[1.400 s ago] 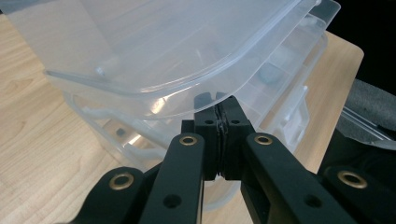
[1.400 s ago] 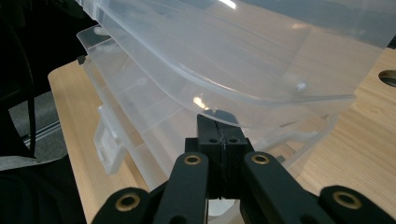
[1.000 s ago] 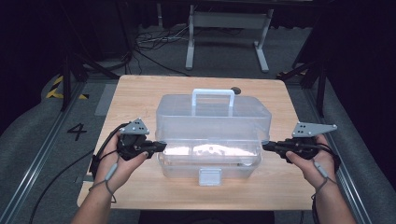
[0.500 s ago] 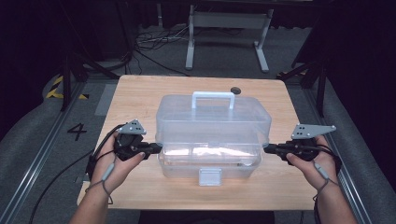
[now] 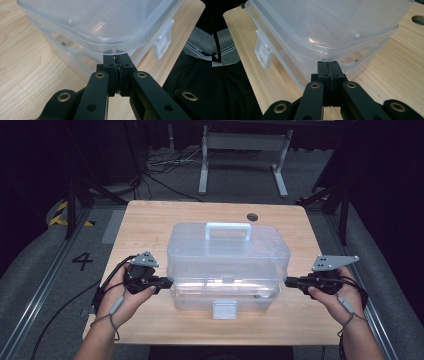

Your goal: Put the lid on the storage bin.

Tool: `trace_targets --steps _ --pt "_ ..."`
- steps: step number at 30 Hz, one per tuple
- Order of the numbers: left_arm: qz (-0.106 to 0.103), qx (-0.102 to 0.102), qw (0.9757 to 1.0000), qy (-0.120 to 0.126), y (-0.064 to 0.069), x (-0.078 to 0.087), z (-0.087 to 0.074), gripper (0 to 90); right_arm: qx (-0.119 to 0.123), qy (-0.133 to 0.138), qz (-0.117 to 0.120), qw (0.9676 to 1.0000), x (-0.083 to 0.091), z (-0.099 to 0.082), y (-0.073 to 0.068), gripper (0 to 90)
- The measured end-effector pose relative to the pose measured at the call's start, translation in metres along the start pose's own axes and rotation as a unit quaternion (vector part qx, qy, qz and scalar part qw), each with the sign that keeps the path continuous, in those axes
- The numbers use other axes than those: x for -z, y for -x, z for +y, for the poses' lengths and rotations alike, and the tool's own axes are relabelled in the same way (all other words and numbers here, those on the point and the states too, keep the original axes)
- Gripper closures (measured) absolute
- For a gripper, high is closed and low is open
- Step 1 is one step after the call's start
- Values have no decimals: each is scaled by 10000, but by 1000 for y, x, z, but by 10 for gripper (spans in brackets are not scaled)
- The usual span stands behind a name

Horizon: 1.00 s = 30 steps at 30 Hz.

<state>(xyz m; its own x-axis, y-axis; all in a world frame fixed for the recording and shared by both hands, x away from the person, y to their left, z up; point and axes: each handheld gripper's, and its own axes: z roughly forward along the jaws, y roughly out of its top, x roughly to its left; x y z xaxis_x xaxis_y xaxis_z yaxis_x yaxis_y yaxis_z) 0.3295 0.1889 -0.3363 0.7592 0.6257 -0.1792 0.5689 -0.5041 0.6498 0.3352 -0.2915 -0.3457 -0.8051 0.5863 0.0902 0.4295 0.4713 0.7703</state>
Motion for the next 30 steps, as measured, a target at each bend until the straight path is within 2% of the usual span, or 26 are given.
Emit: trace_targets --steps 13,30 --pt "21 -43 9996 -285 1 -3 -1 877 102 -245 29 9996 -3 -2 -1 900" --pt "53 -119 9969 -777 2 -11 -4 876 203 -677 113 9974 -12 -6 -2 900"
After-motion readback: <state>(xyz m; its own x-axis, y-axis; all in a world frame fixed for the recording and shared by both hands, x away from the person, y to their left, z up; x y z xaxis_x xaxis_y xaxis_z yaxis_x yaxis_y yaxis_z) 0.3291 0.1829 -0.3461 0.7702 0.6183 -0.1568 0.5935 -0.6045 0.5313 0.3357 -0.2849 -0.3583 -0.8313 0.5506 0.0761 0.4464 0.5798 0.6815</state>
